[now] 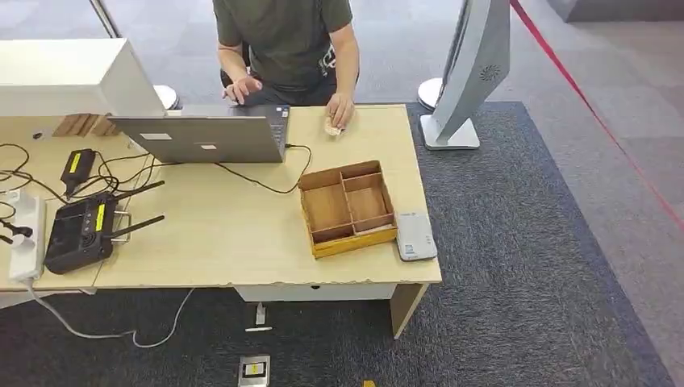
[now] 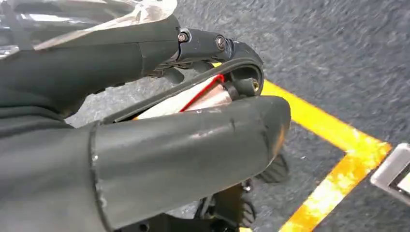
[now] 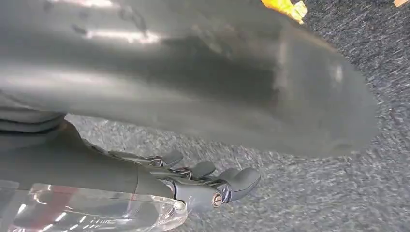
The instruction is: Pass the card to the sensor for recognition and then transmit it.
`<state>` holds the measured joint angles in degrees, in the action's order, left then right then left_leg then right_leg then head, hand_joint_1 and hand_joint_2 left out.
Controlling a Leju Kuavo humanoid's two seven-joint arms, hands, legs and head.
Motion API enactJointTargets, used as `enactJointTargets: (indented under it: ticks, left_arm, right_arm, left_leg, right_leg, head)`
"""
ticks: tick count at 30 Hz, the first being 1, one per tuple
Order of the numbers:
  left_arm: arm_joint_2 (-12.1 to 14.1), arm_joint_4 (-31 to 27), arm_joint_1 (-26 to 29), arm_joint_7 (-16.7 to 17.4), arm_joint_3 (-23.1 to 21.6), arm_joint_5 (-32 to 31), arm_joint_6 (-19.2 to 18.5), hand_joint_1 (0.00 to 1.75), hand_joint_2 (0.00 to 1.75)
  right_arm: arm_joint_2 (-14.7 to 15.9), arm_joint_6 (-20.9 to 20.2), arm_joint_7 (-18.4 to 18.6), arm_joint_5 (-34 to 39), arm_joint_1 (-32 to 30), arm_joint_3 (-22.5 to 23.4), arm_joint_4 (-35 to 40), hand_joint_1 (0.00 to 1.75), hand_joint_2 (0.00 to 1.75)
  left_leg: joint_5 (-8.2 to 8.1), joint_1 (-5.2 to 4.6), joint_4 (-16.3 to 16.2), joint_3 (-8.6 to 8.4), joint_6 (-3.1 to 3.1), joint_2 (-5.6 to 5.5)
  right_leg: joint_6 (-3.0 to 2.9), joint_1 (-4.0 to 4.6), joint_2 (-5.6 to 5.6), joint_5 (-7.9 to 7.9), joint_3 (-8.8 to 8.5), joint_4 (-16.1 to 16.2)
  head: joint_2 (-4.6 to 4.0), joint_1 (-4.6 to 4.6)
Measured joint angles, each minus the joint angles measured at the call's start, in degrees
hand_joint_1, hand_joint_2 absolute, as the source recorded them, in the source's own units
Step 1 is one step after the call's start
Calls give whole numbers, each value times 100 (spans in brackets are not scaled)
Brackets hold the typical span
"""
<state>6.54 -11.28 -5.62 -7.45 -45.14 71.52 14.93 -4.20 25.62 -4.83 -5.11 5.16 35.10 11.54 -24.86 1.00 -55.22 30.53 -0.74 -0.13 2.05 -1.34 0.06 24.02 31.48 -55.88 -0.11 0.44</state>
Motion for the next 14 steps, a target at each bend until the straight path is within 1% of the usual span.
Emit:
enactJointTargets:
  ticks: [1, 2, 3, 4, 5, 6, 7, 8, 9, 12, 14]
  left_arm:
    - [-7, 0, 4, -84, 22, 22, 0, 0, 0]
    - [-15, 0, 10, -316, 48, 59, 2, 0, 0]
    - [-20, 0, 11, -589, 74, 66, -26, 0, 175]
    - [-18, 0, 11, -829, 90, 59, -127, 0, 175]
    - [-15, 0, 11, -971, 105, -73, -193, 0, 175]
    - [-9, 0, 8, -1082, 92, -418, -227, 0, 175]
    - [-7, 0, -2, -1106, 22, -872, -265, 0, 0]
    - [-4, 0, -15, -1104, -61, -1186, -295, 0, 0]
    - [-4, -7, -21, -1067, -140, -1270, -291, 0, 0]
    - [-48, -31, -33, -962, -208, -1051, 9, 0, 0]
    - [-61, -37, -30, -1025, -221, -852, 293, 0, 0]
  right_arm:
    - [-11, 9, -18, 9, 12, 40, -13, 0, 0]
    - [-20, 20, -46, 28, 25, 83, -33, 0, 0]
    - [-33, 37, -89, 35, 32, 138, -46, 0, 0]
    - [-44, 46, -127, 35, 33, 169, -50, 0, 0]
    - [-50, 48, -151, 28, 36, 201, -54, 0, 0]
    - [-52, 42, -157, -4, 45, 232, -70, 0, 0]
    - [-50, 13, -157, -66, 48, 249, -79, 0, 0]
    - [-46, -37, -157, -157, 48, 252, -81, 0, 0]
    - [-35, -76, -164, -229, 51, 252, -83, 0, 0]
    - [-11, -125, -258, -313, 52, 252, -85, 0, 0]
    - [11, -131, -345, -313, 54, 252, -92, 0, 0]
  left_leg:
    - [0, 0, 0, 0, 0, 0]
    - [0, 0, 0, -1, 0, 0]
    - [0, 0, 0, -1, 0, 0]
    - [0, 0, 0, -1, 0, 0]
    - [0, 0, 0, -1, 0, 0]
    - [0, 0, 0, -1, 0, 0]
    - [0, 0, 0, -1, 0, 0]
    - [0, 0, 0, -1, 0, 0]
    - [0, 0, 0, -2, 0, -1]
    - [0, 0, 0, -1, 0, 0]
    - [0, 0, 0, -1, 0, 0]
  right_leg:
    - [0, 0, 0, 0, 0, 0]
    - [0, 0, 0, 0, 0, 0]
    - [0, 0, 0, 0, -1, 0]
    - [0, 0, 0, 0, -1, 0]
    - [0, 0, 0, 0, -1, 0]
    - [0, 0, 0, 0, 0, 0]
    - [0, 0, 0, 0, -1, 0]
    - [0, 0, 0, 0, -1, 0]
    - [0, 0, 0, -1, -2, 0]
    - [-1, 0, 0, -2, -3, 0]
    - [-1, 0, 0, -2, -2, 0]
  head:
    - [0, 2]
    - [0, 2]
    - [0, 0]
    - [0, 2]
    - [0, 0]
    - [0, 2]
    - [0, 2]
    - [0, 2]
    - [0, 0]
    - [0, 2]
    - [0, 2]
